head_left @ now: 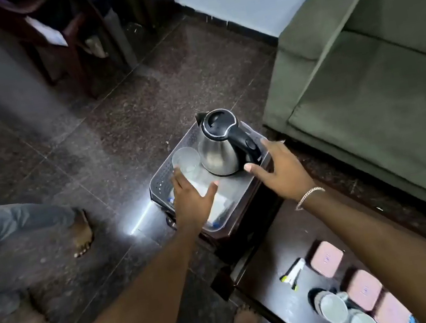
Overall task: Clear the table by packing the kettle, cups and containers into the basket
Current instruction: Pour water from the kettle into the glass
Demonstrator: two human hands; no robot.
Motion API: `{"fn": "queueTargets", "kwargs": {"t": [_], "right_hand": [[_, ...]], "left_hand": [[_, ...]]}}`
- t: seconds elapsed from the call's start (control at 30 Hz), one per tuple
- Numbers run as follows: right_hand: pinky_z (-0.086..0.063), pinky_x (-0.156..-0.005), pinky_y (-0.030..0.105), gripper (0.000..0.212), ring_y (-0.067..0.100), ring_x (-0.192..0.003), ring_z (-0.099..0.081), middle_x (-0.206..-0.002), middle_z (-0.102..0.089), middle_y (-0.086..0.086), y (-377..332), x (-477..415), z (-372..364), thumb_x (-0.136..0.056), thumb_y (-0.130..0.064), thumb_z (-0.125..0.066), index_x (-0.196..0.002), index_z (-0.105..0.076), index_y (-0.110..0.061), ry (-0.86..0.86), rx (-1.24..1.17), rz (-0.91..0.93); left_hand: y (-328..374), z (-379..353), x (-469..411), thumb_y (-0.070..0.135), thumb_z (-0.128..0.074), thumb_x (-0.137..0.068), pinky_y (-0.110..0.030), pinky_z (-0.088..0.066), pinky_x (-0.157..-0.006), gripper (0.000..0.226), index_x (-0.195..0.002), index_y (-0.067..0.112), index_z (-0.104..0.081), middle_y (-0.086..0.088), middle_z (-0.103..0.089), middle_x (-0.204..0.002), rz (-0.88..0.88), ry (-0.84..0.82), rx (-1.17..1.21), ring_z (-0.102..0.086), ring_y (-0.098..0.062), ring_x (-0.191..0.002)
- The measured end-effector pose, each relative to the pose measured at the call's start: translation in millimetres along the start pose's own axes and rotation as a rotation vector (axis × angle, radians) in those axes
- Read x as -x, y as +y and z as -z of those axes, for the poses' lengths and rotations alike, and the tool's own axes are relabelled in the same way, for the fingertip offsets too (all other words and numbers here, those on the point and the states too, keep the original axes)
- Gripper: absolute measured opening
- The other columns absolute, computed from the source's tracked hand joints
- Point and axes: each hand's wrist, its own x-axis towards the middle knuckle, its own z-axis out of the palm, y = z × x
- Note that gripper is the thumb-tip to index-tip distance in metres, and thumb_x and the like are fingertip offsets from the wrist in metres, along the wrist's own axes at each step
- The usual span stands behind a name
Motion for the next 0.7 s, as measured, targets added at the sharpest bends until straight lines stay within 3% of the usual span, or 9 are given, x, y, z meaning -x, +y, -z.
{"fn": "queueTargets", "kwargs": {"t": [0.07, 0.17, 0.23, 0.37, 0.53, 0.63, 0.7], "right_hand": [[-0.035, -0.098, 0.017, 0.069, 0.012, -0.118, -0.054, -0.130, -0.059, 0.002, 5.2, -21.8, -13.5, -0.085, -0.051, -0.076, -0.140, -0.055, -0.017, 0.069, -0.155, -0.042], [-0.050, -0.082, 0.029, 0.045, 0.010, -0.087, -0.066, -0.097, -0.076, 0.000, 11.5, -44.3, -26.4, -0.079, -0.061, -0.075, -0.098, -0.073, -0.021, 0.088, -0.297, -0.114], [-0.049, -0.071, 0.036, 0.056, 0.008, -0.066, -0.059, -0.075, -0.073, 0.001, 19.1, -58.3, -37.0, -0.079, -0.069, -0.068, -0.079, -0.071, -0.013, 0.051, -0.366, -0.113], [-0.045, -0.064, 0.032, 0.075, 0.012, -0.060, -0.056, -0.064, -0.068, 0.014, 24.2, -78.0, -53.5, -0.077, -0.073, -0.068, -0.073, -0.069, 0.002, -0.010, -0.584, -0.130], [-0.046, -0.055, 0.021, 0.066, 0.011, -0.050, -0.054, -0.051, -0.059, -0.002, 24.3, -92.4, -74.1, -0.068, -0.075, -0.076, -0.060, -0.065, -0.010, 0.069, -0.711, -0.201], [-0.046, -0.055, 0.032, 0.084, 0.011, -0.047, -0.048, -0.053, -0.054, -0.001, 25.5, -94.5, -80.1, -0.062, -0.078, -0.078, -0.070, -0.062, 0.005, 0.135, -0.729, -0.186], [-0.043, -0.055, 0.037, 0.082, 0.014, -0.047, -0.045, -0.052, -0.052, 0.002, 25.5, -94.0, -80.6, -0.060, -0.076, -0.080, -0.061, -0.057, 0.003, 0.170, -0.746, -0.192]], "left_hand": [[-12.1, -10.7, -20.5, 0.050, -0.083, -0.081, -0.045, -0.032, -0.120, 0.118, -0.162, 0.004, -0.011, -0.020, -0.022, -0.167, 0.100, 0.070, 0.127, -0.030, -0.036, -0.152], [-27.7, -18.9, -47.1, 0.042, -0.090, -0.076, -0.044, -0.036, -0.119, 0.118, -0.161, 0.007, -0.018, -0.018, -0.032, -0.164, 0.190, 0.134, 0.202, -0.040, -0.036, -0.147], [-38.5, -27.2, -63.9, 0.034, -0.094, -0.073, -0.045, -0.040, -0.118, 0.118, -0.160, 0.007, -0.020, -0.019, -0.038, -0.161, 0.205, 0.138, 0.265, -0.047, -0.035, -0.142], [-50.8, -43.4, -90.3, 0.024, -0.097, -0.067, -0.047, -0.048, -0.108, 0.101, -0.146, 0.009, -0.037, -0.017, -0.056, -0.139, 0.192, 0.156, 0.343, -0.058, -0.037, -0.126], [-51.6, -57.5, -102.9, 0.025, -0.096, -0.065, -0.048, -0.052, -0.100, 0.086, -0.133, 0.010, -0.046, -0.015, -0.062, -0.127, 0.169, 0.232, 0.363, -0.062, -0.035, -0.115], [-58.1, -58.1, -101.7, 0.026, -0.094, -0.065, -0.041, -0.054, -0.092, 0.079, -0.129, 0.015, -0.048, -0.011, -0.065, -0.120, 0.151, 0.244, 0.341, -0.064, -0.031, -0.106], [-61.3, -54.1, -98.6, 0.027, -0.093, -0.065, -0.038, -0.056, -0.087, 0.076, -0.125, 0.018, -0.048, -0.008, -0.066, -0.116, 0.131, 0.248, 0.329, -0.066, -0.029, -0.101]]}}
